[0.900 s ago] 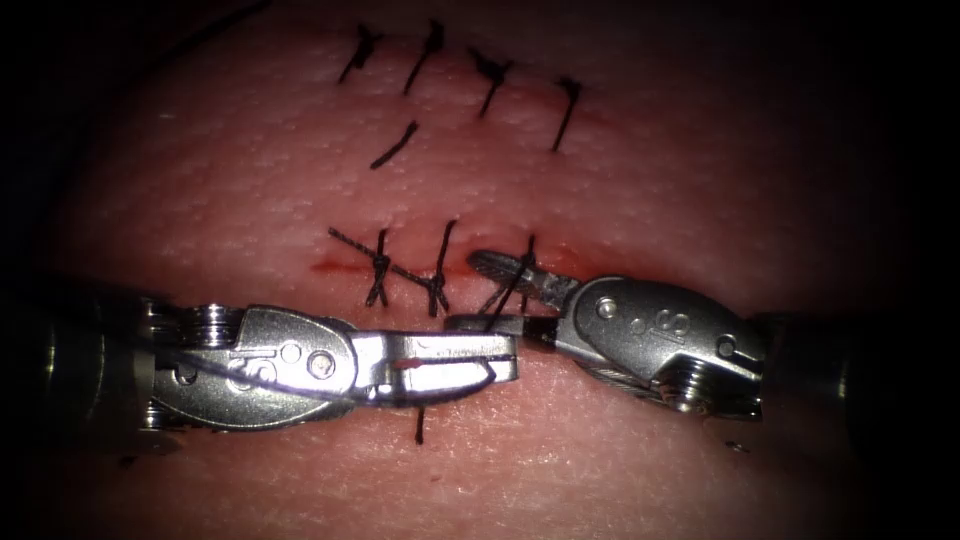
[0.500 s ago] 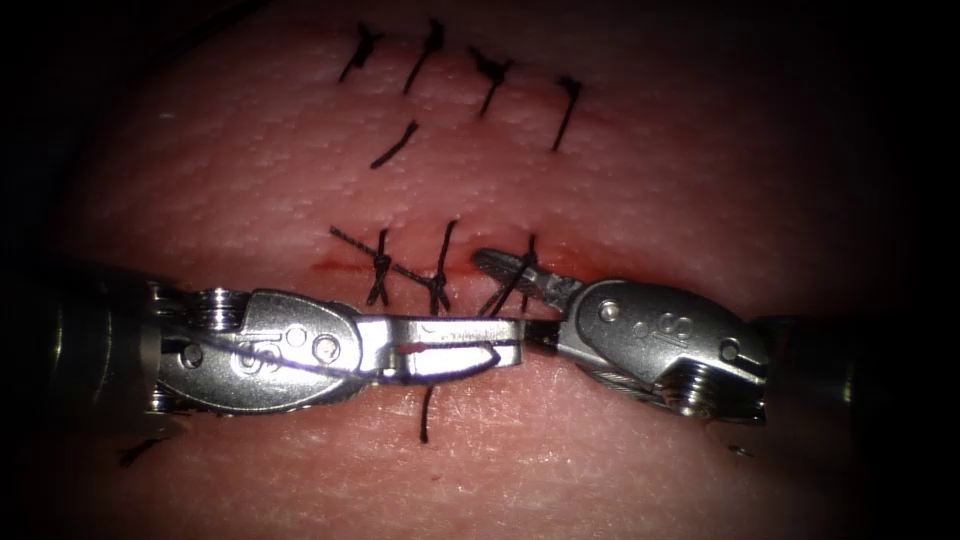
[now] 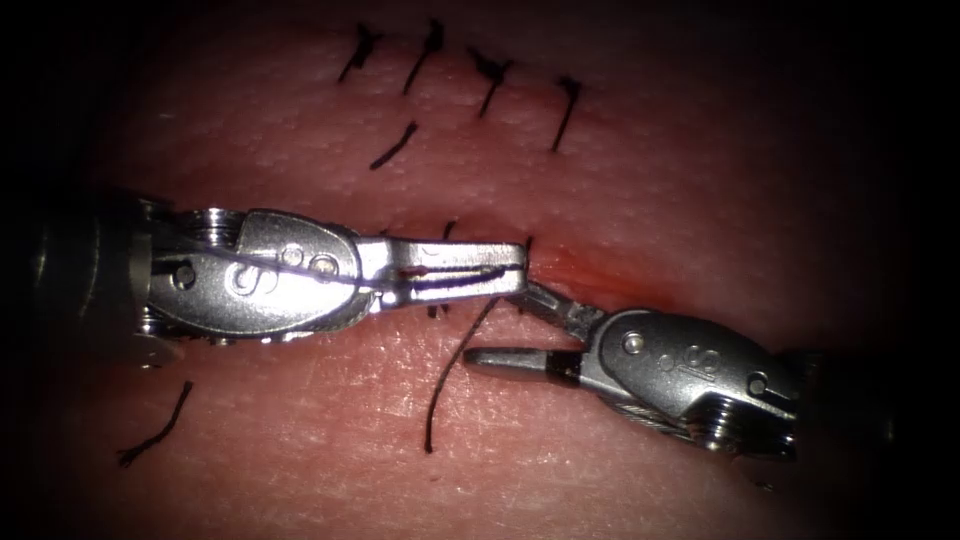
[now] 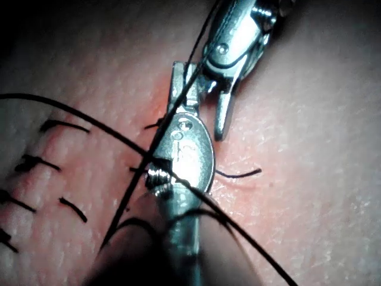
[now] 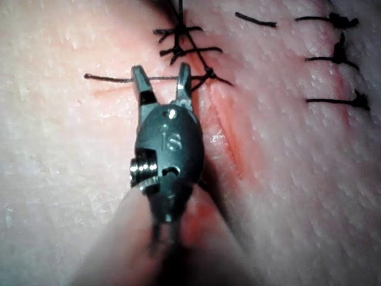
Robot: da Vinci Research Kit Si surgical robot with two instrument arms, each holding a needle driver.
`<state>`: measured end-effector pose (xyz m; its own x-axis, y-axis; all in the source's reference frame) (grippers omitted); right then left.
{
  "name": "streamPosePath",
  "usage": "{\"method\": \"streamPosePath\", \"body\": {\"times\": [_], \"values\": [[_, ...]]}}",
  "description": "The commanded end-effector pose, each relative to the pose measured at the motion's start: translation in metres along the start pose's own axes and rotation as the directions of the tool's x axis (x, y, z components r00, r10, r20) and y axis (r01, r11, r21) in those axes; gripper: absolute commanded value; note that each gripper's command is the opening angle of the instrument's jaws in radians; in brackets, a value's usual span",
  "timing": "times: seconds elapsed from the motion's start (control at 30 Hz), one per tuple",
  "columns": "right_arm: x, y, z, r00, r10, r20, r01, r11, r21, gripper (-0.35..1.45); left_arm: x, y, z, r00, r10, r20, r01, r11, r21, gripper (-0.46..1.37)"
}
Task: Wound Closure
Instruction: Reposition the right gripper to cut the long suture end.
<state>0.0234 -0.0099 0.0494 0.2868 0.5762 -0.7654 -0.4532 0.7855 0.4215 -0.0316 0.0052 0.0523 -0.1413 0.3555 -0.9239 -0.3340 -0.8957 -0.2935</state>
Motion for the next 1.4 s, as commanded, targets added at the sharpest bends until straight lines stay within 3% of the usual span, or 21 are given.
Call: {"method": "streamPosePath", "body": {"times": [0.03,0.23,0.43,0.57,0.73,1.07,1.4], "values": [[-0.0001,0.0,-0.0003,1.0,-0.001,0.0,0.001,1.0,-0.002,0.59,0.0,-0.0003,-0.0001,1.0,-0.002,0.0,0.002,1.0,-0.006,-0.35],[-0.0002,0.0007,-0.0019,1.0,-0.007,0.002,0.007,1.0,-0.019,0.59,-0.0001,-0.0014,-0.0001,1.0,-0.002,0.001,0.002,1.0,-0.003,-0.35],[0.0018,0.002,-0.002,0.991,-0.131,0.013,0.132,0.99,-0.055,0.6,-0.0003,-0.0017,-0.0001,1.0,-0.001,-0.003,0.001,1.0,0.002,-0.35],[0.0031,0.0031,-0.0013,0.97,-0.243,-0.001,0.243,0.968,-0.069,0.61,-0.0007,-0.0015,-0.0003,1.0,-0.008,-0.005,0.008,1.0,-0.002,-0.35],[0.0038,0.0033,0.0002,0.947,-0.32,-0.022,0.318,0.945,-0.07,0.74,-0.0011,-0.0017,-0.0002,1.0,-0.021,-0.007,0.021,1.0,-0.009,-0.35],[0.0037,0.0024,0.0024,0.909,-0.416,-0.033,0.414,0.909,-0.051,0.84,-0.0012,-0.002,-0.0001,0.999,-0.033,-0.01,0.033,0.999,-0.01,-0.35],[0.003,0.0021,0.0053,0.903,-0.429,-0.037,0.427,0.903,-0.053,0.81,-0.0012,-0.0018,0.0,0.999,-0.039,-0.013,0.039,0.999,-0.011,-0.35]]}}
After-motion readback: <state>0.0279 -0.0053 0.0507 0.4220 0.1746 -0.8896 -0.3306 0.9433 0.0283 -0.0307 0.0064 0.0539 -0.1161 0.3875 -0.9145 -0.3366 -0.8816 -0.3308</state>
